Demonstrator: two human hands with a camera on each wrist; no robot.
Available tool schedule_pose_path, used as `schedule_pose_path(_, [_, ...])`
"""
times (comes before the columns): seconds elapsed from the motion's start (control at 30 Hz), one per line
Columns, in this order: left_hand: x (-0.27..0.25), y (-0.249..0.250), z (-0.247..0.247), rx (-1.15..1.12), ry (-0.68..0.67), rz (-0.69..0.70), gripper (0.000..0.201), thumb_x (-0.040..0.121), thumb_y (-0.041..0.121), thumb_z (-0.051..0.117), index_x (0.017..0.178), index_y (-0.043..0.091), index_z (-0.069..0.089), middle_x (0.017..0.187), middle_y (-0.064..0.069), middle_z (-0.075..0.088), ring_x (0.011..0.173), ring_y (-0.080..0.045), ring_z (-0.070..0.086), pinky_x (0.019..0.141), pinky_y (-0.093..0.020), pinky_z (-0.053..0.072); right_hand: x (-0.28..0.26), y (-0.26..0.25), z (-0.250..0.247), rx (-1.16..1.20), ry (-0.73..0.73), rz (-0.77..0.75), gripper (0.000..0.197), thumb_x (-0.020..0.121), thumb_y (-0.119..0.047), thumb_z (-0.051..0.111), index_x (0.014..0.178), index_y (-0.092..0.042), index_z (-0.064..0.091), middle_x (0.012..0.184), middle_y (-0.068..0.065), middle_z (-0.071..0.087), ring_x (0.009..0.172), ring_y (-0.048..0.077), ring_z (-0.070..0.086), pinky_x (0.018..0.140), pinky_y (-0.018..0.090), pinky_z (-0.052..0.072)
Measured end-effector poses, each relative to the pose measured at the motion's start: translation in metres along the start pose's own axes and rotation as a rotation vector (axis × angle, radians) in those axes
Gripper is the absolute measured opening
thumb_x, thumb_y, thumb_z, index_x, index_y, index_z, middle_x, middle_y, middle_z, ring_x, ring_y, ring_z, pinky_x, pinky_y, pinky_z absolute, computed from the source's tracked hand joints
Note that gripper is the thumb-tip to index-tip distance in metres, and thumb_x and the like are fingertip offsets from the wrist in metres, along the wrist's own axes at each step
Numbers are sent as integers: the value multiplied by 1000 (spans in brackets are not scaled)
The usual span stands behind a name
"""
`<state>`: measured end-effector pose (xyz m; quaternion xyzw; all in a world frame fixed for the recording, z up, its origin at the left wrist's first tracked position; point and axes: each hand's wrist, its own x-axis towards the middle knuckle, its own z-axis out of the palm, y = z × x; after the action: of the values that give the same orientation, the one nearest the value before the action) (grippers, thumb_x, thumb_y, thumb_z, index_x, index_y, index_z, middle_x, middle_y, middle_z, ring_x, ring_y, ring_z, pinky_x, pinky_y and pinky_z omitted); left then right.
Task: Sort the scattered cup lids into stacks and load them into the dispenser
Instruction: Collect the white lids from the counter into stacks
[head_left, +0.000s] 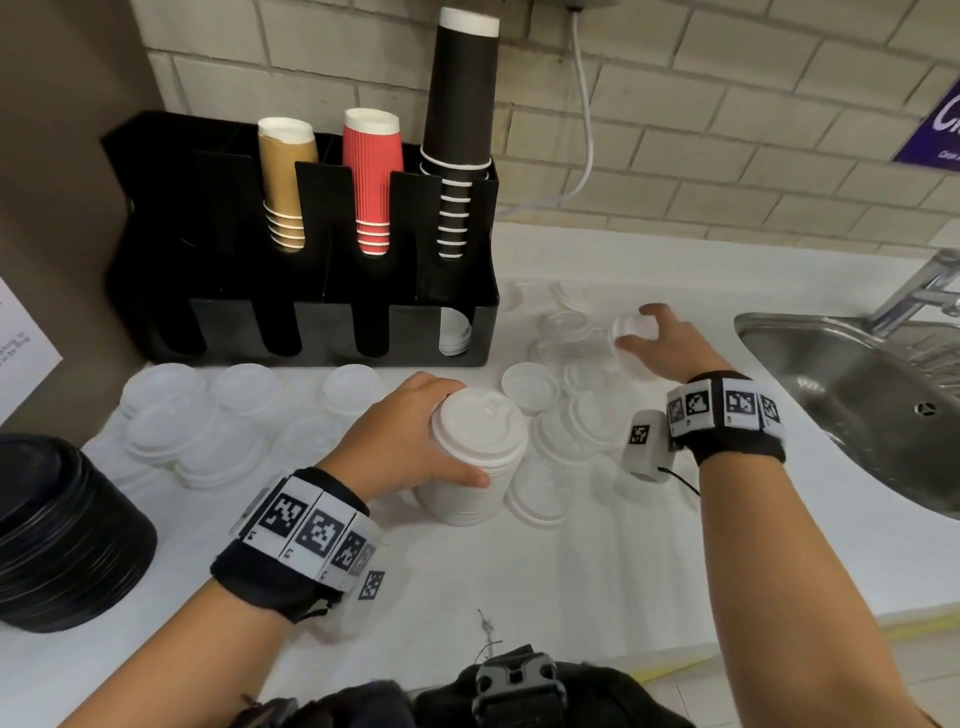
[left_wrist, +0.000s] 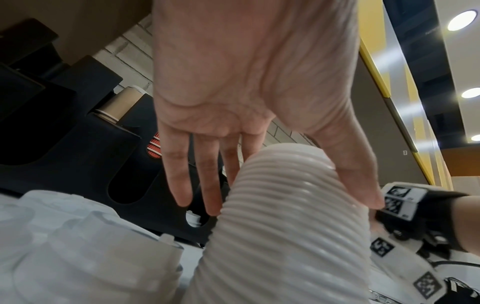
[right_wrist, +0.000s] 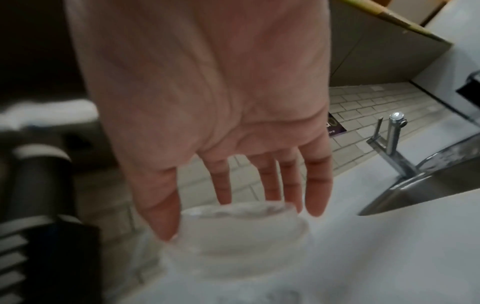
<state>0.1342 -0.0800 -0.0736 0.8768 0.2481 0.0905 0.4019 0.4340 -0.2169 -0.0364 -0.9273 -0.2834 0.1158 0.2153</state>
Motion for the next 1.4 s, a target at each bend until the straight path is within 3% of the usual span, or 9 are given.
schedule_pose_path(0.2, [-1, 3, 2, 21, 5, 13, 90, 50, 44, 92, 129, 34, 49, 121, 19, 45, 110, -10, 52, 98, -36, 47, -88, -45, 21, 473, -198, -406, 42, 85, -28, 69, 122, -41, 54, 114, -10, 58, 100, 9, 60, 77, 13, 48])
schedule_pose_path(0.3, [-4, 2, 2, 6, 28, 2, 108, 50, 45, 92, 142, 31, 37, 129, 14, 47, 110, -11, 51, 95, -32, 46, -115, -56, 42, 531, -219, -508, 42, 82, -16, 72, 119, -34, 61, 119, -15, 60, 103, 9, 57, 83, 18, 49])
schedule_pose_path(0.4, [-6, 2, 3, -36, 37, -5, 121, 51, 45, 92, 148, 34, 21, 125, 15, 47, 107, -12, 54, 92, -32, 48, -129, -62, 59, 529, -213, -537, 42, 81, -14, 72, 115, -36, 63, 119, -19, 59, 103, 5, 53, 75, 10, 43])
schedule_pose_path(0.47, [-8, 2, 3, -46, 42, -6, 128, 51, 44, 92, 151, 33, 12, 122, 16, 47, 107, -14, 56, 92, -35, 49, -134, -64, 67, 501, -184, -555, 43, 80, -16, 73, 114, -39, 64, 119, -19, 57, 108, 2, 49, 80, 8, 38])
schedule_pose_path(0.77, [-10, 3, 5, -84, 60, -4, 143, 54, 40, 92, 152, 33, -12, 119, 15, 48, 101, -12, 60, 88, -33, 53, -138, -73, 79, 427, -158, -559, 49, 76, -21, 75, 112, -52, 61, 119, -12, 50, 121, 8, 39, 98, 23, 34])
schedule_pose_path(0.97, [-10, 3, 5, -106, 62, 0, 143, 55, 38, 92, 153, 31, -12, 112, 17, 49, 100, -12, 61, 90, -33, 52, -139, -81, 81, 351, -168, -577, 53, 74, -22, 77, 103, -61, 55, 117, -12, 46, 119, 12, 37, 91, 11, 28])
schedule_pose_path(1.17, [-9, 0, 6, -103, 64, 5, 140, 55, 39, 92, 153, 32, -7, 113, 18, 50, 102, -12, 60, 89, -31, 51, -139, -83, 80, 303, -197, -576, 48, 74, -23, 78, 107, -52, 59, 120, -10, 46, 120, 14, 37, 97, 23, 29])
schedule_pose_path(1.33, [-9, 0, 2, -42, -3, 30, 113, 54, 48, 91, 149, 28, 32, 142, 9, 46, 128, -12, 45, 106, -33, 40, -139, -75, 79, 393, -214, -564, 47, 70, -27, 84, 111, -33, 62, 122, -9, 51, 119, 11, 43, 95, 17, 34])
schedule_pose_path(1.4, [-7, 2, 0, -32, -20, 43, 104, 56, 45, 91, 144, 27, 41, 138, 9, 52, 125, -12, 48, 104, -32, 42, -138, -68, 74, 401, -242, -582, 47, 71, -26, 84, 111, -27, 62, 122, -11, 52, 118, 8, 45, 93, 14, 37])
